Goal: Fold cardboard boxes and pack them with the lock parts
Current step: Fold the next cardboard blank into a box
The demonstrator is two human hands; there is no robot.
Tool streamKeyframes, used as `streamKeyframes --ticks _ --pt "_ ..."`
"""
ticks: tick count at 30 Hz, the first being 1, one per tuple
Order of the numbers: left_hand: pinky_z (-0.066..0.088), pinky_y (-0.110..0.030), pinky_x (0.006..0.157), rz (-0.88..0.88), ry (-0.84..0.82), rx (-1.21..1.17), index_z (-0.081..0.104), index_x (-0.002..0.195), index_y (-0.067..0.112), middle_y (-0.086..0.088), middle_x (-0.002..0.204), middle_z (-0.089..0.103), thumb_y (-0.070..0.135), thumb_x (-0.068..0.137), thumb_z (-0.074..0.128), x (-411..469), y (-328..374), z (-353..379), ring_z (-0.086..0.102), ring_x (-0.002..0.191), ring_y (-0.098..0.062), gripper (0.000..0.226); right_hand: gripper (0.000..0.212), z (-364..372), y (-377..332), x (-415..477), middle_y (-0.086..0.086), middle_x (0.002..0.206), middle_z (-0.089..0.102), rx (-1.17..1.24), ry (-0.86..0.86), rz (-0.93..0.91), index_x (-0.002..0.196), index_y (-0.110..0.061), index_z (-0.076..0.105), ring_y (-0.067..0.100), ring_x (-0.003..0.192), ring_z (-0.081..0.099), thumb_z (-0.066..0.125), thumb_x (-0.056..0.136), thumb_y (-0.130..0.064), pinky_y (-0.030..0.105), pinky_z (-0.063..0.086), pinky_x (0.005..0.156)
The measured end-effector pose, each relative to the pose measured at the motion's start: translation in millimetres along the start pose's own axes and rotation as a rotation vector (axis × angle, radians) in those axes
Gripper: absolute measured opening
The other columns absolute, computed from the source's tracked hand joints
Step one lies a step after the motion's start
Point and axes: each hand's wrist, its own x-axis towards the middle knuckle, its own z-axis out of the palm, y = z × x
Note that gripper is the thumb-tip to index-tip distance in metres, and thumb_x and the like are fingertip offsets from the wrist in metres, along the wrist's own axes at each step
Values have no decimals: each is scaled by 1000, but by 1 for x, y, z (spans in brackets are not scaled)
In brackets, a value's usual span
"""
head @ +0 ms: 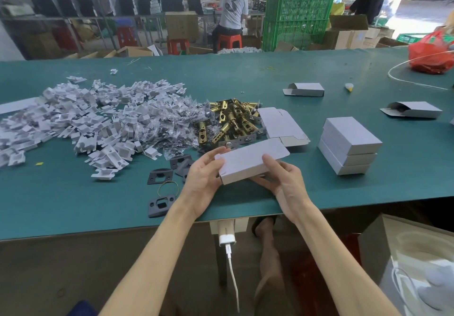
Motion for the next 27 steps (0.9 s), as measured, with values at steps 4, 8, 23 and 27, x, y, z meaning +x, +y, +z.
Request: streamKeyframes --ticks 4,8,23,27 --pt "60 -27 85 24 16 -10 60 139 2 -14 131 69 19 103 60 0 -1 0 67 109 -20 39 28 -6 0 2 17 115 72 72 -78 22 106 -7 73 30 109 68 79 80 -16 41 61 84" --pt "60 -33 87 0 1 49 62 139 11 -12 128 71 31 108 52 2 -5 0 67 105 -19 39 43 -8 2 4 20 124 67 49 -102 6 123 -4 64 32 117 64 75 82 -10 43 60 86" --pt "63 -32 79 14 -35 54 66 127 22 1 118 77 19 110 46 4 -7 0 72 103 -11 26 53 -6 11 9 4 117 73 -33 -77 -31 128 -17 60 21 111 69 80 79 -22 38 60 88" --pt "64 -35 82 7 -18 13 66 130 24 -1 123 75 21 109 50 4 -5 0 71 107 -14 26 49 -5 11 9 4 115 74 -21 -86 -32 124 -19 62 22 112 69 80 79 -21 40 59 91"
